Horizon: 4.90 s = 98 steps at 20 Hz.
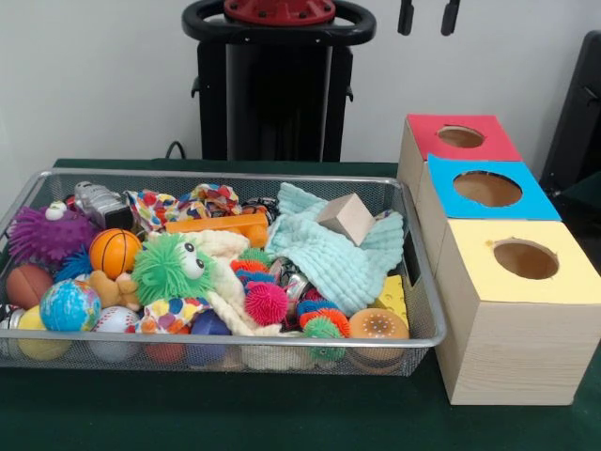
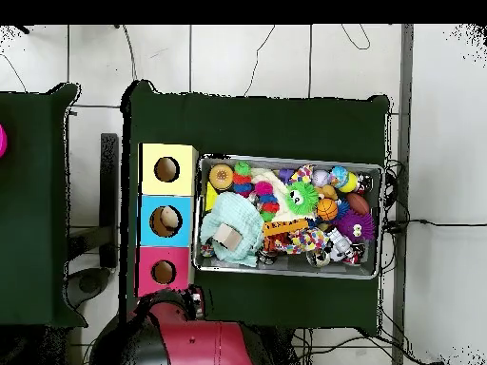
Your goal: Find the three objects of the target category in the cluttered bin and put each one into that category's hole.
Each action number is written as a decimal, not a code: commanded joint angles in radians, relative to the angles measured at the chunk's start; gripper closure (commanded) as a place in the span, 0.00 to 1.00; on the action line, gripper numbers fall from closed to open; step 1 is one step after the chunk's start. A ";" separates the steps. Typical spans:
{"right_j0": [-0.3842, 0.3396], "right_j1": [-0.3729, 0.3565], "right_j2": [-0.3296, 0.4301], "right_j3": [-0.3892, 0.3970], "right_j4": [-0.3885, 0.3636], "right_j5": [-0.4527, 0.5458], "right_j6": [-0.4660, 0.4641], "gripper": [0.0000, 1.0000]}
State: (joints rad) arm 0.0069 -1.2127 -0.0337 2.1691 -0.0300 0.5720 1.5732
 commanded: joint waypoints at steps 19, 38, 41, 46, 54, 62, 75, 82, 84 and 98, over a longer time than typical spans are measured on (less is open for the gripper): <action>-0.173 -0.013 0.018 -0.064 -0.163 0.033 -0.027 0.00; -0.436 0.046 0.206 -0.070 -0.232 -0.066 -0.173 0.00; -0.466 0.057 0.238 -0.082 -0.247 -0.069 -0.173 0.00; -0.502 0.084 0.280 -0.086 -0.283 -0.108 -0.149 0.00; -0.556 0.114 0.346 -0.092 -0.334 -0.155 -0.113 0.00; -0.609 0.141 0.392 -0.120 -0.412 -0.197 -0.104 0.00; -0.705 0.199 0.501 -0.163 -0.519 -0.236 -0.107 0.00; -0.730 0.258 0.530 -0.205 -0.559 -0.227 -0.098 0.00; -0.733 0.275 0.535 -0.215 -0.581 -0.251 -0.088 0.00; -0.738 0.362 0.563 -0.220 -0.619 -0.387 0.008 0.00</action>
State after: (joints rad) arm -0.7047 -0.9230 0.4398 2.0008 -0.5977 0.2544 1.5732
